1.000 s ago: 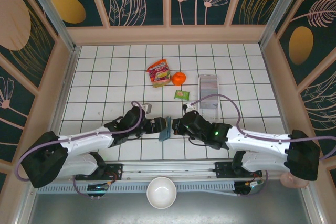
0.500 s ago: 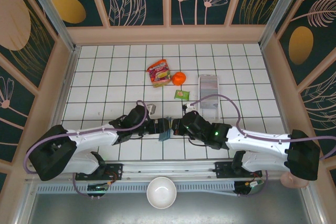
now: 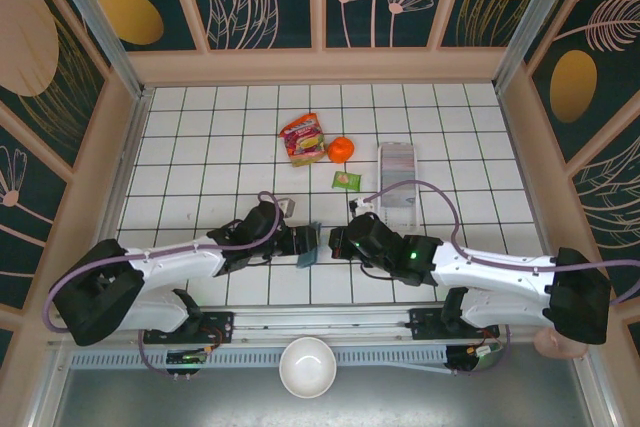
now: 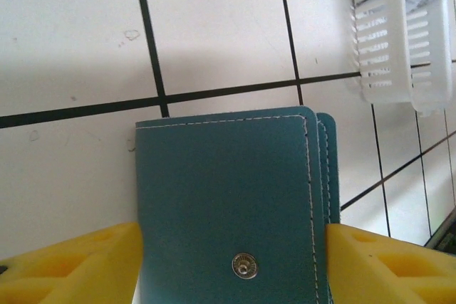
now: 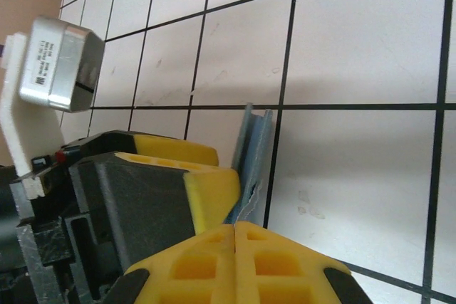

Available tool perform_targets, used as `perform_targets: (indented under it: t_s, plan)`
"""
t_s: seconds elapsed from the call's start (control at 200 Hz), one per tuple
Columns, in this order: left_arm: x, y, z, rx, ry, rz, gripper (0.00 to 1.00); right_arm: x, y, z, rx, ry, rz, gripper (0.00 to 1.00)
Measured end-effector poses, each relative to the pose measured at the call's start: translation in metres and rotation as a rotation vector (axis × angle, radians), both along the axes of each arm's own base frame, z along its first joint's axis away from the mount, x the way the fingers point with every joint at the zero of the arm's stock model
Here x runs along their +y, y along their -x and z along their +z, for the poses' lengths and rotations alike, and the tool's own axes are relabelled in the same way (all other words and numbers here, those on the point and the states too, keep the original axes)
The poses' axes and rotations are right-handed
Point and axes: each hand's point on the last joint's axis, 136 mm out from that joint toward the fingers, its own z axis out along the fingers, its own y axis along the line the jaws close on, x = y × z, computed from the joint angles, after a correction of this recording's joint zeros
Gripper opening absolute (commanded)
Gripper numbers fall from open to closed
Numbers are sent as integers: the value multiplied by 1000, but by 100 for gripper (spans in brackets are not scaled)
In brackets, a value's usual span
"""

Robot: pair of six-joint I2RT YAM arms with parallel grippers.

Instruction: Put the credit cards into the card holder

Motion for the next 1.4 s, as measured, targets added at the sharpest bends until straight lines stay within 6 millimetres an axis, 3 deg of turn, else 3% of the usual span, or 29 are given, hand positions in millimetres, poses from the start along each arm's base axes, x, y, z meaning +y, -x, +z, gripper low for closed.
perform_targets:
  t_s: [0.22,0.425,0.616,0.671,0.841,0.981,1.036,1.196,1.401]
  plan:
    - [6,-4,4,-25,-15,31,55,-8,-2,-5,1,32,-25,0]
    - [16,-8,9,-51,-43,72,53,-15,-2,-7,4,37,-54,0]
    - [25,-8,12,-68,-55,100,38,-25,-5,-17,30,69,-88,0]
    - [29,-7,9,-68,-66,105,33,-29,-7,-19,37,74,-104,0]
    - [47,4,-14,-26,-142,118,29,-46,-15,-37,67,130,-153,0]
    - [56,11,-22,-10,-155,125,16,-57,-18,-52,91,175,-180,0]
    - [57,13,-24,-7,-154,123,9,-60,-19,-57,100,188,-188,0]
    - [51,18,-26,-9,-105,93,3,-69,-21,-72,129,233,-207,0]
    - [44,21,-25,-15,-60,60,1,-80,-18,-84,147,311,-201,38]
